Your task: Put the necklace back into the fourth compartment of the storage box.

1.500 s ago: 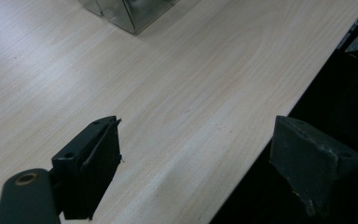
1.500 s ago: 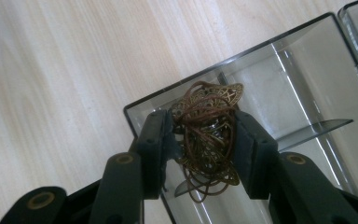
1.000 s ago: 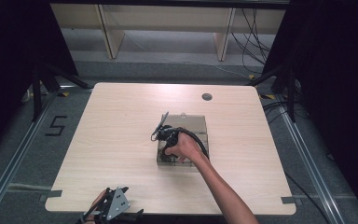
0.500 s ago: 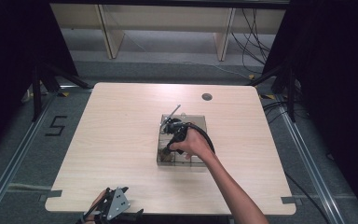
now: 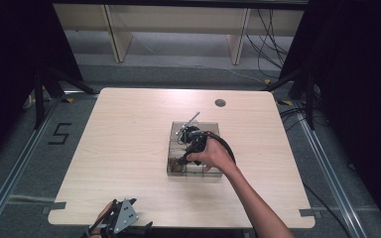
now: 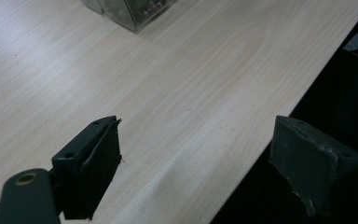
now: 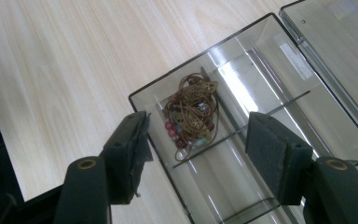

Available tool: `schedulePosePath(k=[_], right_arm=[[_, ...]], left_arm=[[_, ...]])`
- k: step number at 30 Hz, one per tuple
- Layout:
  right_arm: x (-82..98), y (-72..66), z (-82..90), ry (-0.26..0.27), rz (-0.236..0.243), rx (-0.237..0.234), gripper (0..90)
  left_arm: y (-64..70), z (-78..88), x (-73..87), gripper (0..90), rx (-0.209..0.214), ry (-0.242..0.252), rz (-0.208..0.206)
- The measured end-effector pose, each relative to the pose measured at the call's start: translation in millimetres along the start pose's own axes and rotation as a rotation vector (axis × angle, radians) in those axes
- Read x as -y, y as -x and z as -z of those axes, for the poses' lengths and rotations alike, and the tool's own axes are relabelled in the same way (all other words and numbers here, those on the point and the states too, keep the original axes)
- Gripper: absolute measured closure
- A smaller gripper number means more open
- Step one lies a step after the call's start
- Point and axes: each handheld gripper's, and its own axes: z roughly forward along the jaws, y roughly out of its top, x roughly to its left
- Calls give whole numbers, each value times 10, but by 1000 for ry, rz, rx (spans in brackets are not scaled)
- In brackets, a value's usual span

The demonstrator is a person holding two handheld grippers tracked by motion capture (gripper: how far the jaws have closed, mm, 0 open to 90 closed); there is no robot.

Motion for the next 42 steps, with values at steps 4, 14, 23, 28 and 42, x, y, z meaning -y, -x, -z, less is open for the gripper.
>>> schedulePosePath(k=[4,14,23,28,42], right_arm=[[15,-29,27,2,-18,-11,398],[103,-52,111,11,7,6,388],[140,-78,155,32,22,4,359],[149,-114,161,34,31,-3,352],[260,-181,209,55,34,-5,333]], left_arm=[[-2,1,1,156,1,1,0],[-10,17,-5,156,2,-2,-11],[-15,4,-10,156,4,-9,-9],[-17,11,-7,156,1,-2,-8],[-12,-2,3,156,2,-4,-1]])
